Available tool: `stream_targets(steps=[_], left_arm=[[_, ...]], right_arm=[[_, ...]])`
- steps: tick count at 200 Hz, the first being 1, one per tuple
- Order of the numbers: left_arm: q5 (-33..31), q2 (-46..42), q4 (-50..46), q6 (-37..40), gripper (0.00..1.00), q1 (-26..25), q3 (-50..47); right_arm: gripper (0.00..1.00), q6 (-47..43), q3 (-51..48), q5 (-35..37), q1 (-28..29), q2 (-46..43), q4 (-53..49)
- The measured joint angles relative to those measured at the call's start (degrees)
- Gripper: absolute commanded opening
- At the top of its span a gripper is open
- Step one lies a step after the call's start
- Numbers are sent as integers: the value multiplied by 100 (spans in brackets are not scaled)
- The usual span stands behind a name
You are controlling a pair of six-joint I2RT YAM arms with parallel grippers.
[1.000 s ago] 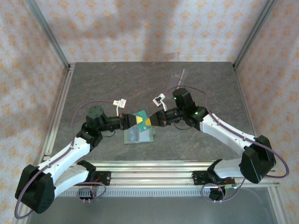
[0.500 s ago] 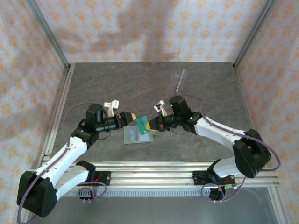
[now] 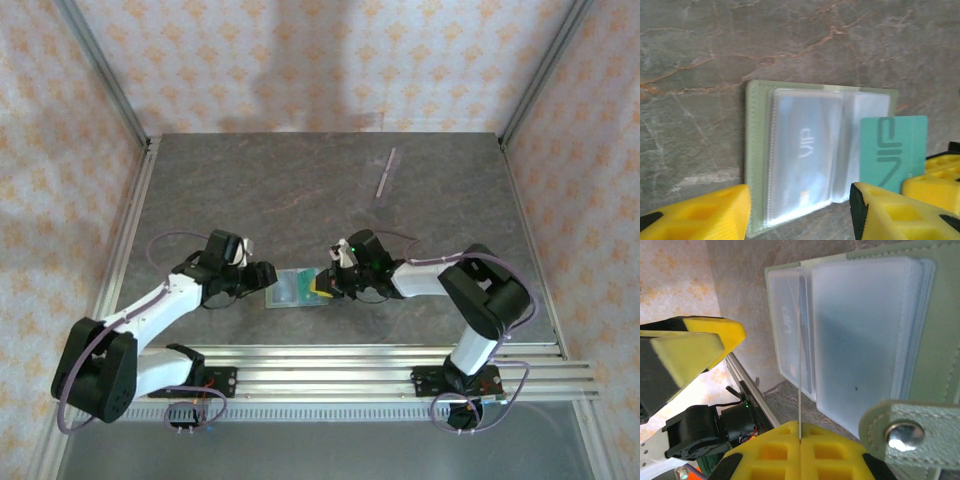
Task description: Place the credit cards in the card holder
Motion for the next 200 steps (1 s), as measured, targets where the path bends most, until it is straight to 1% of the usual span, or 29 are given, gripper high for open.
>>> stream_targets(steps=[26,61,127,200], left_arm=[[-52,173,17,50,51,0,-7],[-70,398,155,79,49,0,-81],[-116,774,367,111,40,0,-168],[-129,802,374,114,36,0,-168]], right_arm=[[0,11,2,-2,0,129,166],[0,11,2,-37,0,348,358],[0,57,2,-140,0,575,833],[0,48,13,-205,0,833,918]])
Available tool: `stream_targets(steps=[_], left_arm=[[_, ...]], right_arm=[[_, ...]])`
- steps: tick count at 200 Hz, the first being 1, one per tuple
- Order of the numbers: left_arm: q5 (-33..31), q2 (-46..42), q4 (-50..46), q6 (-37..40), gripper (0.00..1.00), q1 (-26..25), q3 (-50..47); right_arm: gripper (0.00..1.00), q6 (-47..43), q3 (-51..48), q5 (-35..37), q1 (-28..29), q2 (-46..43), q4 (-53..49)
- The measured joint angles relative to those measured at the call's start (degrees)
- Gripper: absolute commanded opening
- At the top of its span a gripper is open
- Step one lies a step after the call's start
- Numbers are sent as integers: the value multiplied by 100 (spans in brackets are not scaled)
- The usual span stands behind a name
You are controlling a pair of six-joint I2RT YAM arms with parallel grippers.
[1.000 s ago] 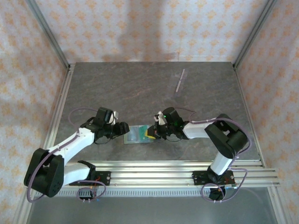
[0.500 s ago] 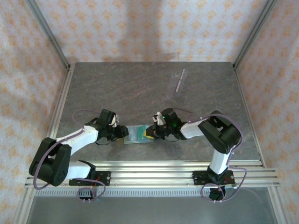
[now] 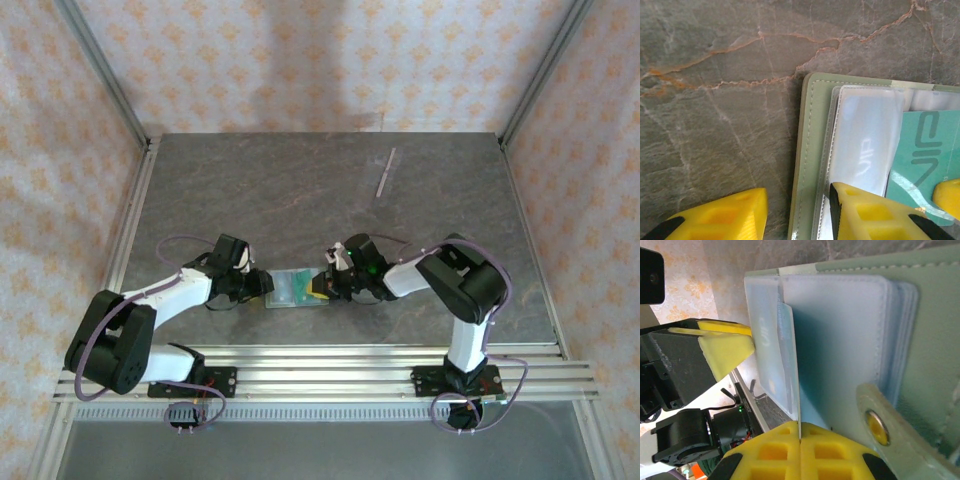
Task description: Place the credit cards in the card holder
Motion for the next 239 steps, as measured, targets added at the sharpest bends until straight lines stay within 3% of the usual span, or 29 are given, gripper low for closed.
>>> stream_targets(steps=[100,239], left_arm=[[-28,13,-7,0,31,4,0],[-35,15,-9,4,29,4,0]], right_arm=[[0,-210,378,-7,177,186,-350],[10,103,570,138,203,448,42]])
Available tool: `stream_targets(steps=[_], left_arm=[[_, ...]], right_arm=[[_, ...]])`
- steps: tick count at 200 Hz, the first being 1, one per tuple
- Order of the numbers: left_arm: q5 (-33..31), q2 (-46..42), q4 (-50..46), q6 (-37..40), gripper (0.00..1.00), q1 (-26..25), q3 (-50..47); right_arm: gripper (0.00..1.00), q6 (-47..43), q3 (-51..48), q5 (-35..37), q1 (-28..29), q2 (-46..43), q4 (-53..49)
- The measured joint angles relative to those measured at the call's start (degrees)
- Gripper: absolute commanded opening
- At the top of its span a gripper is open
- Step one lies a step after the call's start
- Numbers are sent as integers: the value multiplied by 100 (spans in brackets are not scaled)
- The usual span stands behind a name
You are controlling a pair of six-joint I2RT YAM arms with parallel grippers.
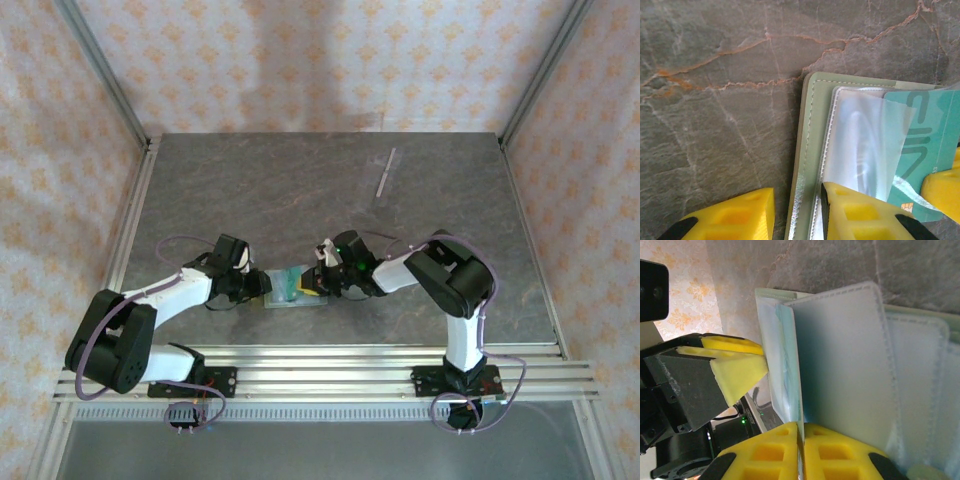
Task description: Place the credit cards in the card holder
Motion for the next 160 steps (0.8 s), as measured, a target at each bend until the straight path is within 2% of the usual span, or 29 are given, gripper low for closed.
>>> stream_targets(steps=[105,160], left_arm=[[-7,-2,-2,44,28,0,0],[-7,-2,-2,42,28,0,0]], right_arm=[[10,-1029,466,-2,-20,-142,-1419],[11,-1261,472,-4,-92,-227,-1707]])
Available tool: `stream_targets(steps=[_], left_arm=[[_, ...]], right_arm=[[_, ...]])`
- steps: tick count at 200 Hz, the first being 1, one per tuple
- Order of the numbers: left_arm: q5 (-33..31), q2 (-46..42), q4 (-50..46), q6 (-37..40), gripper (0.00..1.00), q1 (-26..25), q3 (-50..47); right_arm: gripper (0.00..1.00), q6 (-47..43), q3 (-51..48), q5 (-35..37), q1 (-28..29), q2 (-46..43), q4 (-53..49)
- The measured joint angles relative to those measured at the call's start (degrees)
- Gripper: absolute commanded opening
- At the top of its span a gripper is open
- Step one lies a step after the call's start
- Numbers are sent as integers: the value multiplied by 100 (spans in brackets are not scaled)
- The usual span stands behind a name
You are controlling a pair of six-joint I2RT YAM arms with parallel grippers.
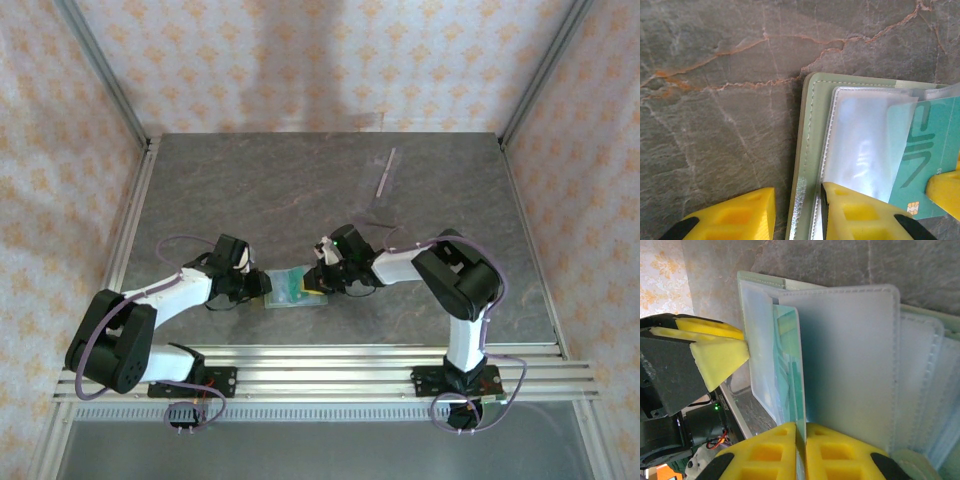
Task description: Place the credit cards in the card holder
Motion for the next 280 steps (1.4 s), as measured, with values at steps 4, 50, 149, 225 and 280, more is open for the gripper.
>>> stream_targets(steps=[4,50,149,225,280], left_arm=[[0,0,0,0,28,0,0],[0,0,0,0,28,0,0],[0,0,4,-2,28,0,-4],[2,-2,13,-2,28,0,-15],[0,-2,13,-2,27,0,-15]], right_arm=[[10,-7,0,2,0,-2,-2],[11,184,-66,85,42,-4,205],[17,763,-225,413,256,-9,831],[9,793,-267,358,295,-31,772],[7,365,127,76,302,-31,4]])
